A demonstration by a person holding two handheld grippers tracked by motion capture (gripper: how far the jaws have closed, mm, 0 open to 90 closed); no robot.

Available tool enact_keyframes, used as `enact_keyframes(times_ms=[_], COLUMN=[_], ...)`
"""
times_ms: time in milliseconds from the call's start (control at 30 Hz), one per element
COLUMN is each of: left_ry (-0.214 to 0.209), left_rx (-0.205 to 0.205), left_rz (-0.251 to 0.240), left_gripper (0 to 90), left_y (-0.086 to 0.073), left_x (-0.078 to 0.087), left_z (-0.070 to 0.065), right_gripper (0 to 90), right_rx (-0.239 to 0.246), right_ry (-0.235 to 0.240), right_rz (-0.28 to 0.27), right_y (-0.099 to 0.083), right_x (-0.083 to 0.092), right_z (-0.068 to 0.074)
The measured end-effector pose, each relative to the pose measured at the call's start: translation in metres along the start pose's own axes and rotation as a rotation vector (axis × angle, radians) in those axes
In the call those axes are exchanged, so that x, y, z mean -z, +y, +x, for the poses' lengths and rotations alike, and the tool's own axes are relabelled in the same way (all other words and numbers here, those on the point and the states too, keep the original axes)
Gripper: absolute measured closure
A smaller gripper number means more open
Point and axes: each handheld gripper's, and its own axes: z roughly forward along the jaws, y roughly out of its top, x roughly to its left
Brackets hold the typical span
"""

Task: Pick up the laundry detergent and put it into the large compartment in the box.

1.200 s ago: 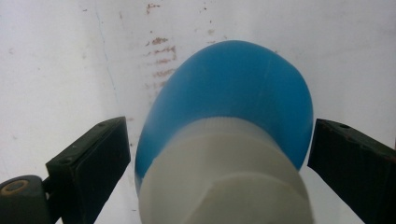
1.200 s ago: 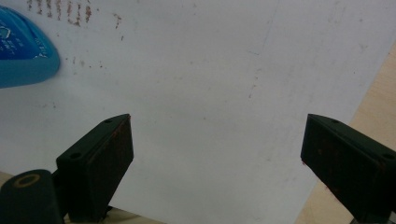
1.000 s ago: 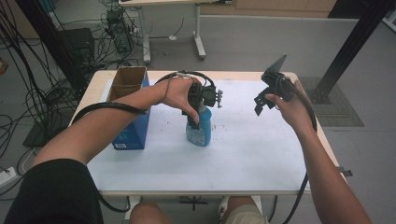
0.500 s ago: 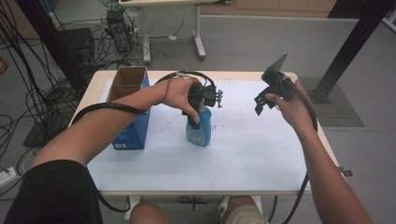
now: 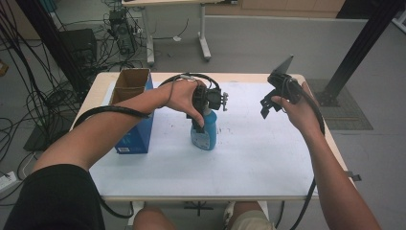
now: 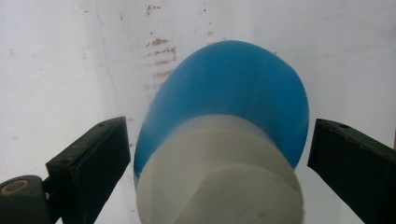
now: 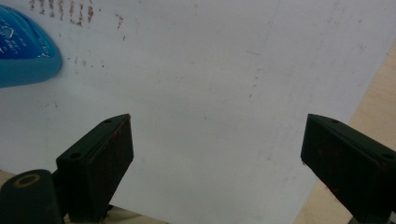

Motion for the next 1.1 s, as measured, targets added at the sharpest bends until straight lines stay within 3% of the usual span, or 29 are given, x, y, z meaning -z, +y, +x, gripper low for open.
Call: enact_keyframes(times_ms=[1100], left_ry=[0.019], left_rx=[0.008], left_rz=[-0.001], left_gripper=[9.8], left_y=[-0.0020], left_x=[-0.0014], left_z=[-0.0038], right_gripper=[9.1], right_rx=[0.001], right_ry=[0.001], right_rz=[0.004], right_y=[0.0016], right_x=[-0.0023], right_z=[0.0013])
